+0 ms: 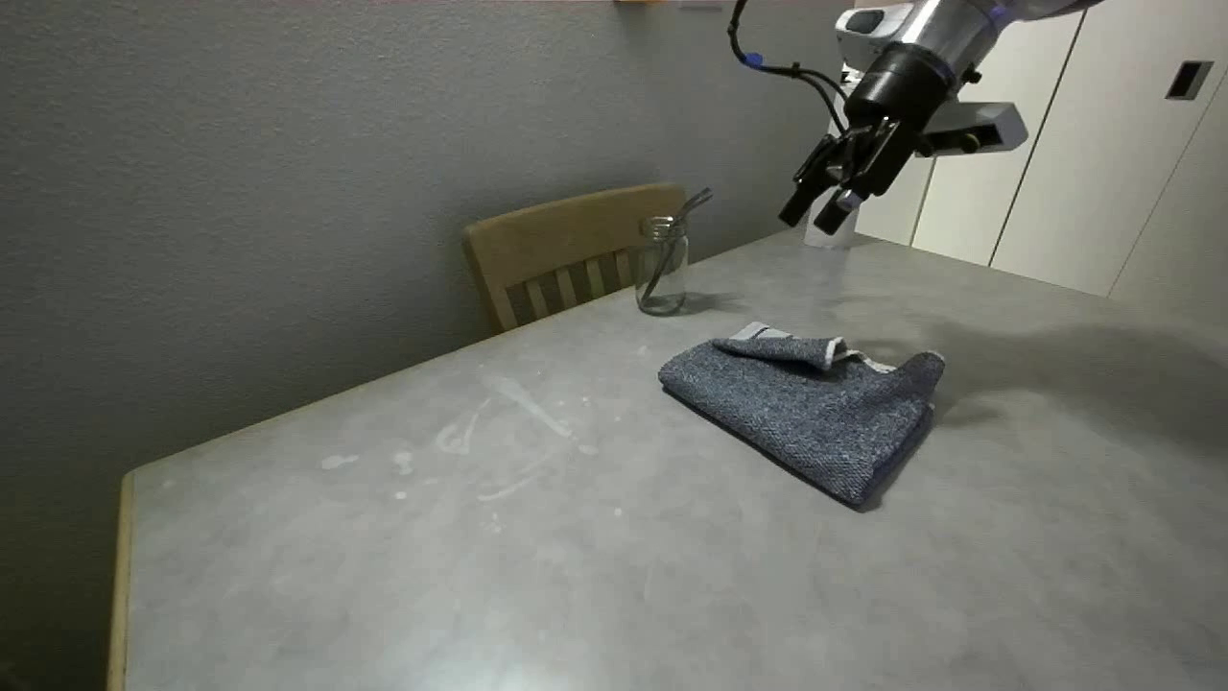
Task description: Fold the towel once
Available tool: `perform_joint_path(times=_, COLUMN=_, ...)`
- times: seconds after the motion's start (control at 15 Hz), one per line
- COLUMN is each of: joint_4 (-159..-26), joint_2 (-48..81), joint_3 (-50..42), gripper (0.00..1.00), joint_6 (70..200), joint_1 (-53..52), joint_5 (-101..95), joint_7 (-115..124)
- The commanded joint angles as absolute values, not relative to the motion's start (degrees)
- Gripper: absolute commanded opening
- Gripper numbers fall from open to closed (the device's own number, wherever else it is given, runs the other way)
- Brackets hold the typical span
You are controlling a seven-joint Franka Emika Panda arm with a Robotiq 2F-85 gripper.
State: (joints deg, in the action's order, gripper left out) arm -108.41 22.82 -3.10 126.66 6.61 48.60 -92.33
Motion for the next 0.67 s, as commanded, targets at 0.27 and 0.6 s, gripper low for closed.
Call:
perform_joint_path(times=0.27, joint_4=-117.34, joint_2=16.78, joint_3=-4.77, gripper=1.0, joint_6=150.56, joint_1=-4.5, joint_5=34.03, joint_7=-61.29)
perform_joint_path(times=0.6, joint_4=-121.34, joint_2=17.44, joint_3=-20.42, gripper=1.0, joint_6=155.64, joint_1=-22.24, joint_5=19.02, joint_7=-34.89)
